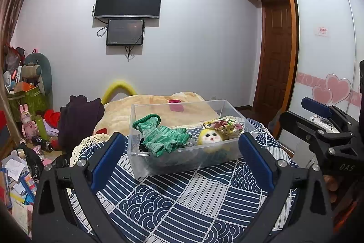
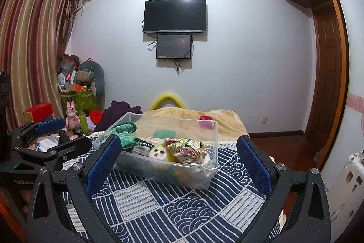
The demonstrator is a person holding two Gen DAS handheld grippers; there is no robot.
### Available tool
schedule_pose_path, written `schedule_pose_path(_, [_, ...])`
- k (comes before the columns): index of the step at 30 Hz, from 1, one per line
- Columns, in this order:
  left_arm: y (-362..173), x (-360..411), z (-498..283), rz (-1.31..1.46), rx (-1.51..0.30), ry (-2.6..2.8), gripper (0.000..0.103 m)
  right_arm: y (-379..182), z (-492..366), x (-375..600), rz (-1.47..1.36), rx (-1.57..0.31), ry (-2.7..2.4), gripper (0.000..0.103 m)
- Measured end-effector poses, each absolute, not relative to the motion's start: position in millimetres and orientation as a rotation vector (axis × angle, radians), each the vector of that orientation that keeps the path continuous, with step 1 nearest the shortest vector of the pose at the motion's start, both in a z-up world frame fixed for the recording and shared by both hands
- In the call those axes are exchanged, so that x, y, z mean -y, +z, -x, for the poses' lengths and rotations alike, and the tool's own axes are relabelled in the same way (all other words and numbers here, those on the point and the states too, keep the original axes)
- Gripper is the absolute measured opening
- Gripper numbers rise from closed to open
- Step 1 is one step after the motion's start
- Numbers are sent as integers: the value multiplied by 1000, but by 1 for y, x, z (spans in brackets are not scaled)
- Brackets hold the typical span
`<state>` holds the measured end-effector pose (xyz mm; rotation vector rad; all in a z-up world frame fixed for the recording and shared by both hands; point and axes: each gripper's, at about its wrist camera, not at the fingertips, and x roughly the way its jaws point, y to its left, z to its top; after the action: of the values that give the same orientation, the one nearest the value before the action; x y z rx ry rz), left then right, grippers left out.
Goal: Organize soft objects
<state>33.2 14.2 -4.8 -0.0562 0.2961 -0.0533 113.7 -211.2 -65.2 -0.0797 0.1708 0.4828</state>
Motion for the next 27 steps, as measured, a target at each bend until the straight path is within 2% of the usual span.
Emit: schedule_pose_path(27, [-4,-4,-29,34,-292,-88,101,-67,-114,212,71,-182,475,103])
